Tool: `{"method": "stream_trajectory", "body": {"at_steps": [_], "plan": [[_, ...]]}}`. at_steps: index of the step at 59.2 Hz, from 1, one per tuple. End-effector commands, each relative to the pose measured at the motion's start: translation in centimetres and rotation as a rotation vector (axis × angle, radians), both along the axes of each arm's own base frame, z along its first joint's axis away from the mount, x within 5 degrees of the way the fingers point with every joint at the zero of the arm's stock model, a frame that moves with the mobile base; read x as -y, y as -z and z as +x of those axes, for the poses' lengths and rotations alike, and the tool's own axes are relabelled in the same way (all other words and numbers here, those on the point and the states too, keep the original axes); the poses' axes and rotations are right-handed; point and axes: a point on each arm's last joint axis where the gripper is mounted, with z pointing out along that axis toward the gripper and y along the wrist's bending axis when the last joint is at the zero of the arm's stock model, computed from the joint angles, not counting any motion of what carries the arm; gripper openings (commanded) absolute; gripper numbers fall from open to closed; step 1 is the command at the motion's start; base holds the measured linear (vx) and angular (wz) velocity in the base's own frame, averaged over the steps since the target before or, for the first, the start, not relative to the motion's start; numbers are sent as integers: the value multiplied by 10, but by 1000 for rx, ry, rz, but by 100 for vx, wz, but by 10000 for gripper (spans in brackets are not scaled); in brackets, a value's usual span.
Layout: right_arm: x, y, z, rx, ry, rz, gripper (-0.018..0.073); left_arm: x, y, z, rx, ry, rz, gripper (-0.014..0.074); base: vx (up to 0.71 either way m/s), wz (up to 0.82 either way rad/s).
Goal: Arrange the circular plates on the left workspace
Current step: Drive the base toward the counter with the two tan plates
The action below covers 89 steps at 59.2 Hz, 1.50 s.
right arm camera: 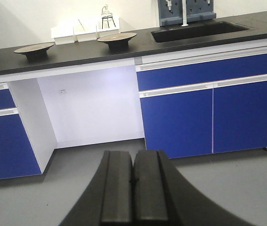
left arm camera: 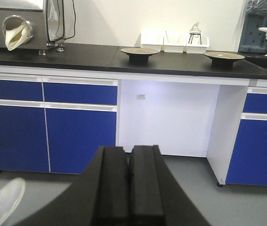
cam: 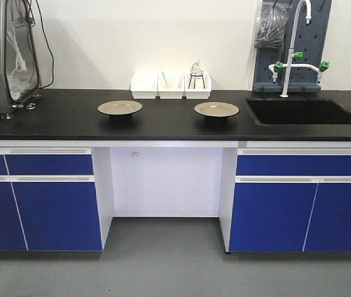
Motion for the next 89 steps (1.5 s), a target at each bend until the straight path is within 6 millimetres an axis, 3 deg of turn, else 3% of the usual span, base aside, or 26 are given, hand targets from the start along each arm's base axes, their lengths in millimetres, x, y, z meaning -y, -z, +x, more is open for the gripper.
{"method": "stream_trajectory", "body": {"at_steps": [1, 89], "plan": [[0, -6, 0, 94, -2, -15, 0, -1, -5, -1, 87, -10, -9, 2, 0, 0], [0, -6, 0, 92, -2, -15, 0, -1, -5, -1, 87, -10, -9, 2, 4, 0]]}}
